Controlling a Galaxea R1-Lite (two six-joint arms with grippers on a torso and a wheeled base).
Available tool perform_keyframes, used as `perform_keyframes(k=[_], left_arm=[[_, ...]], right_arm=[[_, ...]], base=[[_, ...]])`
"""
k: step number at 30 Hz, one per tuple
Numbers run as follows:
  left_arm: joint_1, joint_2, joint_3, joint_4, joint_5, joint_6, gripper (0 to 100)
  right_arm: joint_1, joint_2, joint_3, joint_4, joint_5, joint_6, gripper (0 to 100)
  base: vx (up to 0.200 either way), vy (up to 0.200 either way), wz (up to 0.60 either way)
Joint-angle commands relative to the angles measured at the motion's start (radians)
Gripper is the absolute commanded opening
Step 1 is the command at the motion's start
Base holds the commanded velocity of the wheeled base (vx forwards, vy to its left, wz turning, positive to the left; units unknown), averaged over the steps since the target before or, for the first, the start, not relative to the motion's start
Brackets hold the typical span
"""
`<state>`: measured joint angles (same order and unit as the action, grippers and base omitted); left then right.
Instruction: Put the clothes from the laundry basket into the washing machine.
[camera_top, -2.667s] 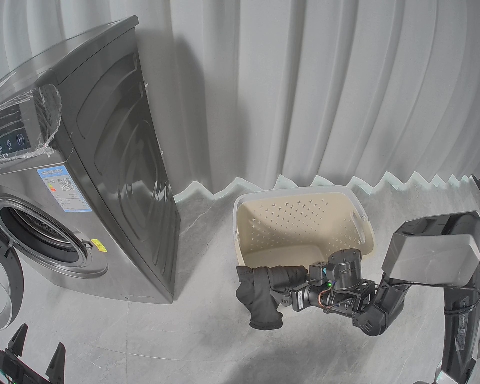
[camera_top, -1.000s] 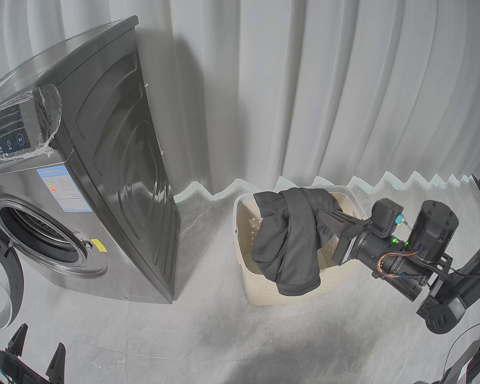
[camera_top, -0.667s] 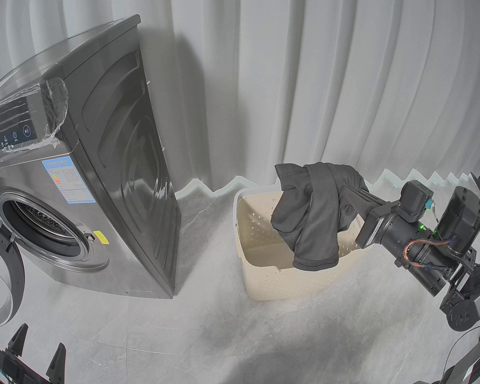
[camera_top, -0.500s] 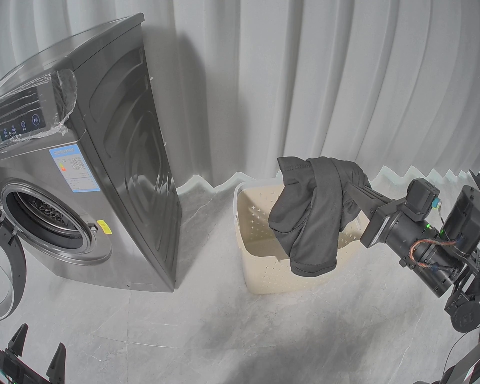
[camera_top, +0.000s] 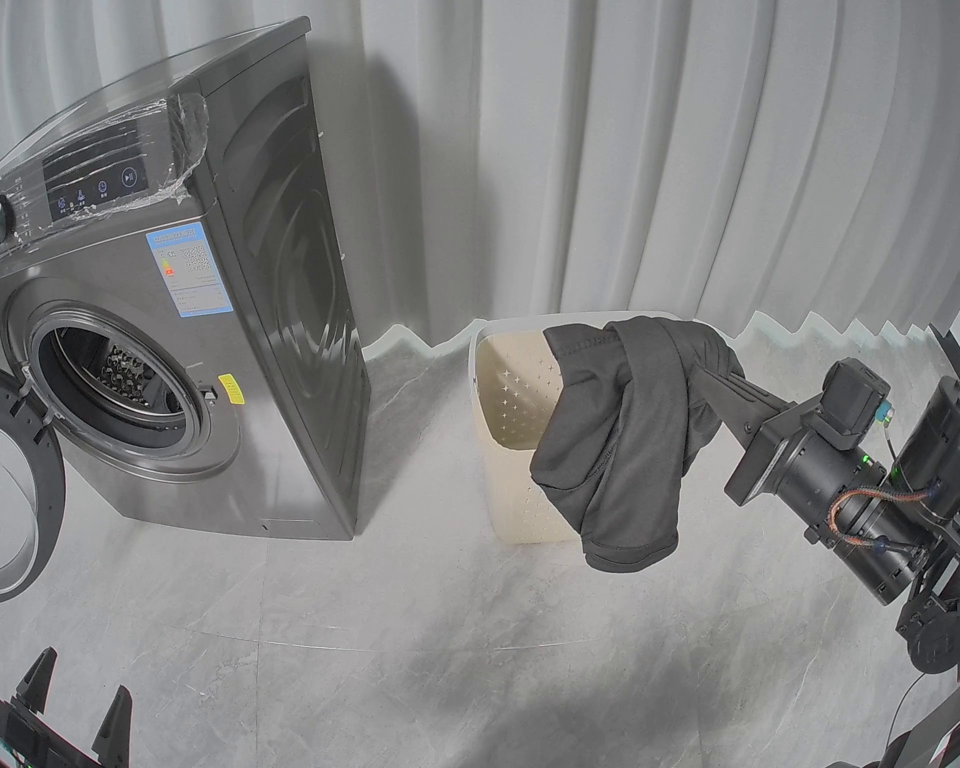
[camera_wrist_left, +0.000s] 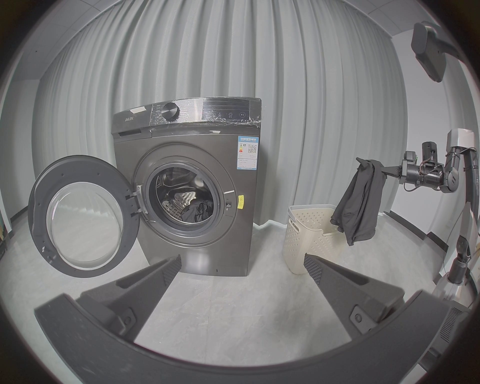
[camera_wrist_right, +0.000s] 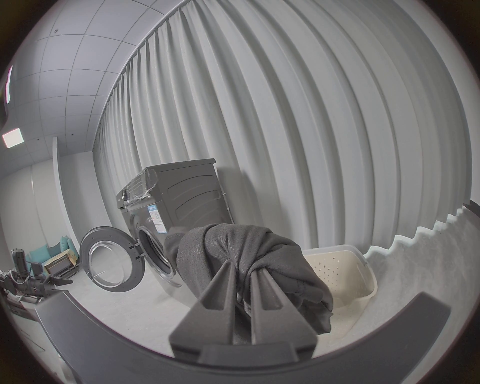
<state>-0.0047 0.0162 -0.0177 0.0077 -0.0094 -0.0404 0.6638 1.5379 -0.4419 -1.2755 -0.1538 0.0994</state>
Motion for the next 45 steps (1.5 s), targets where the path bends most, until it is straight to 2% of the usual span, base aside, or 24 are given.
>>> perform_keyframes(k=[1,45], left_arm=[[0.0,-0.016,0.015,0.0,0.0,-0.001,100],[0.0,-0.016,0.015,0.0,0.002,-0.009,100]], right_arm=[[-0.001,-0.004,0.003,0.001,-0.001,0.0,0],[0.017,0.019,0.014,-0.002,0.0,0.002,0]], base=[[0.0,0.0,0.0],[0.0,0.195,0.0]])
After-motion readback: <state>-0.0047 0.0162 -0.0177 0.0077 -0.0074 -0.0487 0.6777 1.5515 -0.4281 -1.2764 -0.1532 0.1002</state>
